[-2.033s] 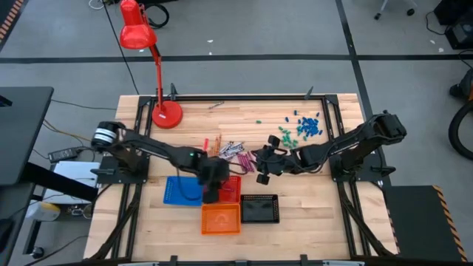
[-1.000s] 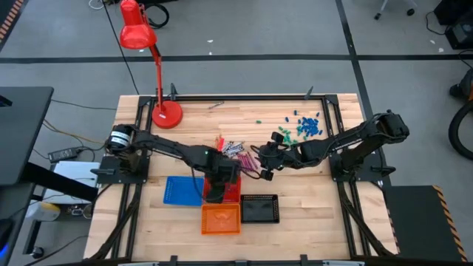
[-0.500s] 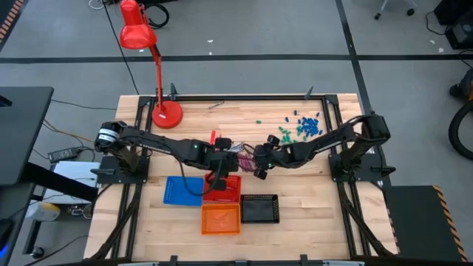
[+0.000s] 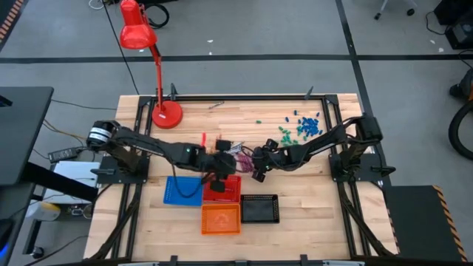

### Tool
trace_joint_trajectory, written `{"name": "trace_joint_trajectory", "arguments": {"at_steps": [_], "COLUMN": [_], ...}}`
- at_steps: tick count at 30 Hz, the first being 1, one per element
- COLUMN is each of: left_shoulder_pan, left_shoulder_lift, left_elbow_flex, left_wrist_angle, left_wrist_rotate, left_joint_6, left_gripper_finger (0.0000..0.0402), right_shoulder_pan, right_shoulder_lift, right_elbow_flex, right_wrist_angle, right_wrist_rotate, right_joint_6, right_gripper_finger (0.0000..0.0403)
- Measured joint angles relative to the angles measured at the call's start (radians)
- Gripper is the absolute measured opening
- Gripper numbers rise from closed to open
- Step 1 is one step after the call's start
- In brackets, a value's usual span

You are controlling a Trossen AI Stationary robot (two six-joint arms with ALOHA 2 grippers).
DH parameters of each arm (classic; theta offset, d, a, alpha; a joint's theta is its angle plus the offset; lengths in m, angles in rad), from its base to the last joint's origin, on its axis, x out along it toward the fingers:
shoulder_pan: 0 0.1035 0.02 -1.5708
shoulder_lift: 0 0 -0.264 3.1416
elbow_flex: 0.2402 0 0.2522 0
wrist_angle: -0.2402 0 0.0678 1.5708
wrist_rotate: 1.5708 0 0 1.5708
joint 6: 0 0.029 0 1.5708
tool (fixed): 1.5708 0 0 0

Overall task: Sort crayons
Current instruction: Put the violet crayon into the red bin

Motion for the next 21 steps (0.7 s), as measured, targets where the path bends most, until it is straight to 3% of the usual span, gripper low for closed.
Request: {"name": "trace_joint_trajectory", "arguments": {"at_steps": [12,21], "left_shoulder_pan": [0.091,0.105], "left_shoulder_lift": [-0.248,-0.271], "left_elbow_flex": [-0.242,-0.269], "left_wrist_angle": [0.082,0.079], "left_wrist_rotate": [0.001,0.002], "left_joint_6": [-0.143,-0.198], "left_gripper_finger": [0.0141,0.0142], "right_shoulder_pan": [-0.007,-0.021], "right_shoulder_lift": [0.031,0.033], "right_elbow_flex": [-0.018,-0.01], "right_wrist_angle": [0.003,-0.03], "right_wrist_rotate": [-0.03,-0.057], "right_joint_6": [0.029,0.025], "right_gripper_finger": [0.017,0.0132]}}
